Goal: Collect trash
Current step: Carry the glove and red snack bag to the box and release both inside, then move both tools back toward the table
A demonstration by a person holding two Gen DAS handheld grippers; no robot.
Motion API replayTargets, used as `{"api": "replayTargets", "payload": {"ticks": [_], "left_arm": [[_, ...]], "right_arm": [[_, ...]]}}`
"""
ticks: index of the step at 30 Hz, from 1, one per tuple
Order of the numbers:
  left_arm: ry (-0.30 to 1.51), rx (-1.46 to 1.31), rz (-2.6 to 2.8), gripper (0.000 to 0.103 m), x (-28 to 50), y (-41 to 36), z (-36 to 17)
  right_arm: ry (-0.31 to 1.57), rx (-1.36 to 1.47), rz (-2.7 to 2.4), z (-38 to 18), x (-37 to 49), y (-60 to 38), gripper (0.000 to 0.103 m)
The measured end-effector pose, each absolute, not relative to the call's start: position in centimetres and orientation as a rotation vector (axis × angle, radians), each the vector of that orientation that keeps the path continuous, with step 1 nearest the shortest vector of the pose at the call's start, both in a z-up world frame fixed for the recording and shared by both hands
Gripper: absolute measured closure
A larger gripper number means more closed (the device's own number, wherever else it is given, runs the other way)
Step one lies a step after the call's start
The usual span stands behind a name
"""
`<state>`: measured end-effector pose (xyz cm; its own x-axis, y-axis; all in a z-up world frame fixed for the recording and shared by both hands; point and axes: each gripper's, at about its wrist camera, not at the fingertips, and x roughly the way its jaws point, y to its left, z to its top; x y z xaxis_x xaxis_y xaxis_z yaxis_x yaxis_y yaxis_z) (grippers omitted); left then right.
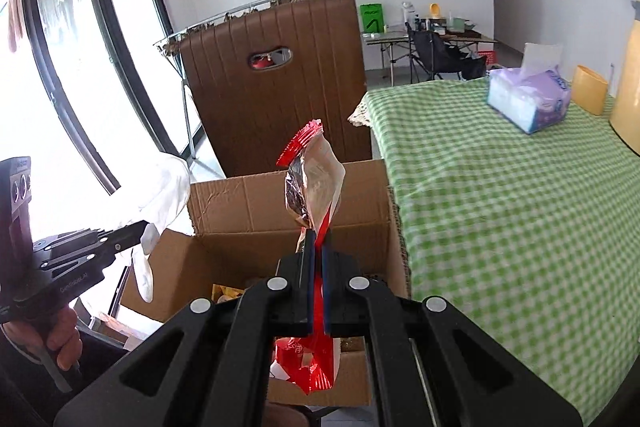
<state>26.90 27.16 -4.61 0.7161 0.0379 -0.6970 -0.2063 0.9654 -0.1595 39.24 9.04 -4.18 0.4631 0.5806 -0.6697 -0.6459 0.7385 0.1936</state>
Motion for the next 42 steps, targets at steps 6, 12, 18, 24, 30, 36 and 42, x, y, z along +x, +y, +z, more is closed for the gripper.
{"api": "replayTargets", "payload": {"ticks": [6,12,18,24,30,36,42], "left_arm": [[0.932,-0.256,0.106,0.103,28.5,27.8,-11.5],[1.069,-0.343,0.153,0.103,30.3,29.4,-16.9],[1.145,-0.356,0.175,0.062,32.6,29.6,-19.0],[1.023,-0.378,0.207,0.018,30.9,29.9,-15.3],[0.967,-0.403,0.256,0.018,29.6,30.3,-12.1],[0.854,-0.359,0.312,0.018,28.7,29.7,-7.6],[0.712,-0.294,0.356,0.016,26.0,28.1,-3.0]], "right_arm": [[0.886,-0.281,0.729,-10.5,40.2,14.4,0.1],[0.979,-0.457,0.645,-15.6,41.5,17.3,0.1],[1.106,-0.63,0.588,-20.8,42.4,19.7,0.096],[1.061,-0.502,0.627,-17.7,42.8,18.6,0.039],[0.982,-0.412,0.679,-11.4,42.0,16.9,0.039],[0.916,-0.319,0.722,-5.1,41.0,15.3,0.039],[0.798,-0.264,0.743,-0.5,38.6,12.1,0.039]]}}
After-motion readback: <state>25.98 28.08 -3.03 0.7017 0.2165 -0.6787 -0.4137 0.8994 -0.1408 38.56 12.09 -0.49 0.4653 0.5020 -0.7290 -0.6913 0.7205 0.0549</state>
